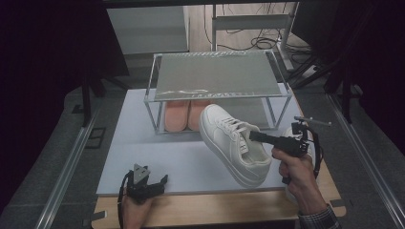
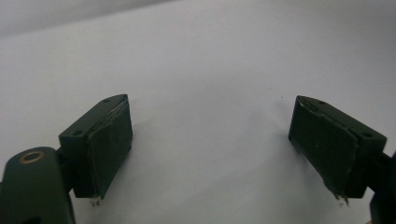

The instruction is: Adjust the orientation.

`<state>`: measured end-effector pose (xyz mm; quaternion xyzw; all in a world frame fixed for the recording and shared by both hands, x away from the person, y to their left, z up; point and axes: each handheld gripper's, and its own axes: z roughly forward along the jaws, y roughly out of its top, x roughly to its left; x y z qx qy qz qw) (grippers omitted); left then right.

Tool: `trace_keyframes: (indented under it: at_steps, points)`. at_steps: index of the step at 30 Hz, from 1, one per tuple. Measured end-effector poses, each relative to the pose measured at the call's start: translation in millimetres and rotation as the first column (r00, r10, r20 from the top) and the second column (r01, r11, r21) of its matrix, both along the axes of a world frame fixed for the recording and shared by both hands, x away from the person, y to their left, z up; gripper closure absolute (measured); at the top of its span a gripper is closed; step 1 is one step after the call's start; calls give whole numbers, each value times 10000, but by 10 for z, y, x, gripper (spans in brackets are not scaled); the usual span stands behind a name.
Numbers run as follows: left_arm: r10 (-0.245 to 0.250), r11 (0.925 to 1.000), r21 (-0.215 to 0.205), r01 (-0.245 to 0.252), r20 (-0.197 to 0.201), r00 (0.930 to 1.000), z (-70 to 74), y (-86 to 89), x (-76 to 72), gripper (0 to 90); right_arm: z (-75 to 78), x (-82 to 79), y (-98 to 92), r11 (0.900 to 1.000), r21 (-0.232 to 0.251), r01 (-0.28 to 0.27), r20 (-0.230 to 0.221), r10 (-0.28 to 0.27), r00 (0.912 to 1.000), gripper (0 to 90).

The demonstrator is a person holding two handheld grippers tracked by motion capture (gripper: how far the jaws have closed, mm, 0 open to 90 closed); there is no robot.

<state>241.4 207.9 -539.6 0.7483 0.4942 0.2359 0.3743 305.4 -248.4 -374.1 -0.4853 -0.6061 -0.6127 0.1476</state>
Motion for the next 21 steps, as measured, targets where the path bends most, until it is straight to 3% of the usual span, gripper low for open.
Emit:
trace_keyframes:
  at_steps: [14,21]
  points:
    - [-9,10000,-12,9,-7,10000,1,0,0,136,334,142,89,9959,884,172,369,-206,9991,814]
    - [-4,10000,-17,4,-8,10000,1,0,0,136,430,295,192,9940,998,459,455,-506,9977,813]
